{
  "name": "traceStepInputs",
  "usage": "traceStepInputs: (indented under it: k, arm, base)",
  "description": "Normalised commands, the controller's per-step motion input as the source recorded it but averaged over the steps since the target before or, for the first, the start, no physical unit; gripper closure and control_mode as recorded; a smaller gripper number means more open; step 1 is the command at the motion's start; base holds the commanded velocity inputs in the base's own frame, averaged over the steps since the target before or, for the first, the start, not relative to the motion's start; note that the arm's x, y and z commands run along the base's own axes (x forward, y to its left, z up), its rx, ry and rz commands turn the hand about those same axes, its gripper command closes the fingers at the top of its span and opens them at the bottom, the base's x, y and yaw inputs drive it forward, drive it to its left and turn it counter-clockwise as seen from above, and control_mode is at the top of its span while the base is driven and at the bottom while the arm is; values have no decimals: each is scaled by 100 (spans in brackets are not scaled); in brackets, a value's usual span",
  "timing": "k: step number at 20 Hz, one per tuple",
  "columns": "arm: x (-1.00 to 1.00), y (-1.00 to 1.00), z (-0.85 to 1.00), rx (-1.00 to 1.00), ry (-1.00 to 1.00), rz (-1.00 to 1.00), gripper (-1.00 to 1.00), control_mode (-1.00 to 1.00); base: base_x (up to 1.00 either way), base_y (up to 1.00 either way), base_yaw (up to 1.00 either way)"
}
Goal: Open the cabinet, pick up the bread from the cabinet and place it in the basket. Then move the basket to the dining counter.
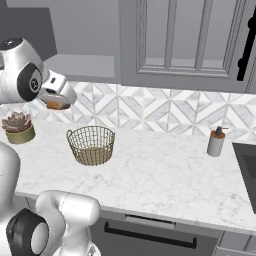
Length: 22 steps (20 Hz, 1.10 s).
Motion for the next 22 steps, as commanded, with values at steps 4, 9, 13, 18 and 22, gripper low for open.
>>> traceStepInputs:
  k: [4,9,13,18,22]
  arm:
    - [50,-21,-93,0,43,0,100,-100]
    - [15,-6,-95,0,3,1,100,-100]
    - [0,0,-85,0,-1,1,100,-100]
    - [15,0,-64,0,-3,0,100,-100]
    - [55,0,-27,0,0,0,100,-100]
  base:
    - [0,0,0]
    - [0,0,0]
    - [0,0,0]
    - [0,0,0]
    - [0,0,0]
